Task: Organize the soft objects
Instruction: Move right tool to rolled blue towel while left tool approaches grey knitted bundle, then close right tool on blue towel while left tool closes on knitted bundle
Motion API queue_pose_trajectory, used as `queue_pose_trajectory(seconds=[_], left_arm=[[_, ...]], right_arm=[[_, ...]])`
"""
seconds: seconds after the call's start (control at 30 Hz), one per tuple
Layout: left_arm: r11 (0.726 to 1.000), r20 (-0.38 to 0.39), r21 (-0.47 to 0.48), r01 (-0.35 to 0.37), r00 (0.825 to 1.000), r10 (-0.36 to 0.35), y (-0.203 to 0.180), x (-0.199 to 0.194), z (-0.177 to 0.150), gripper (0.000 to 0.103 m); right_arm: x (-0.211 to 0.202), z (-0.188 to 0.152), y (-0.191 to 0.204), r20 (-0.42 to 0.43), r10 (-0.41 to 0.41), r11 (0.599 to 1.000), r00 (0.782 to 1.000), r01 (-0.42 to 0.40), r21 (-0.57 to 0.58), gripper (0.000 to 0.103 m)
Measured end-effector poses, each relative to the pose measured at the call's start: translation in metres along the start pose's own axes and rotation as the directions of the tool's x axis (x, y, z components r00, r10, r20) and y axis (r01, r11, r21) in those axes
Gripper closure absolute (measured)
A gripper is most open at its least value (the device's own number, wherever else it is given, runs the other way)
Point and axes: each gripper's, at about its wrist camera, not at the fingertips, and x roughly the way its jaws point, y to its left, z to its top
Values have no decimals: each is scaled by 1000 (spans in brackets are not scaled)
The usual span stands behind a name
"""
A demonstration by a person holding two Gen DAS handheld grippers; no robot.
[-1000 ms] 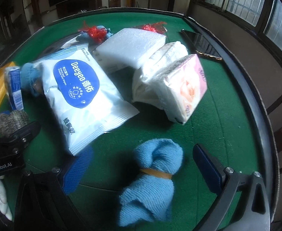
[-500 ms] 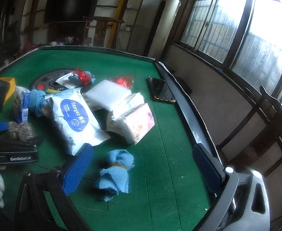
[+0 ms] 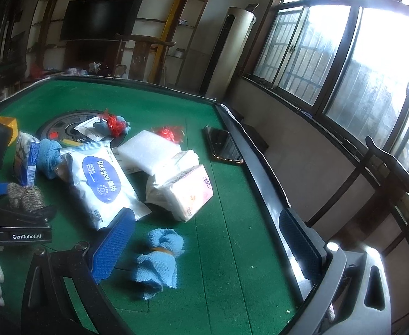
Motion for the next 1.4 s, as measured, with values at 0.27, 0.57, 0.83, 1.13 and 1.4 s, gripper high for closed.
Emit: queue_pose_trajectory(seconds=[0.27,0.57,0.83,1.13,1.4], left_arm=[[1000,1,-4,-3,1000,3,0,0,0,0],[992,24,-41,117,993,-116,18,-20,-3,2],[987,203,41,154,966,-159,51,-80,-5,2],[967,132,143,211,964,-230,4,-45,-7,2],[974,87,129,187,976,-199,-6,-43,-12,40]], right_arm=[[14,0,-2,-23,18,1000,1000,-18,3,2],[37,10,-31,-44,163,976,986,-155,152,2],[71,0,-33,-22,307,919,952,-290,267,2],[73,-6,-46,6,320,900,947,-306,311,2],[83,-10,-50,-20,367,879,930,-340,334,2]])
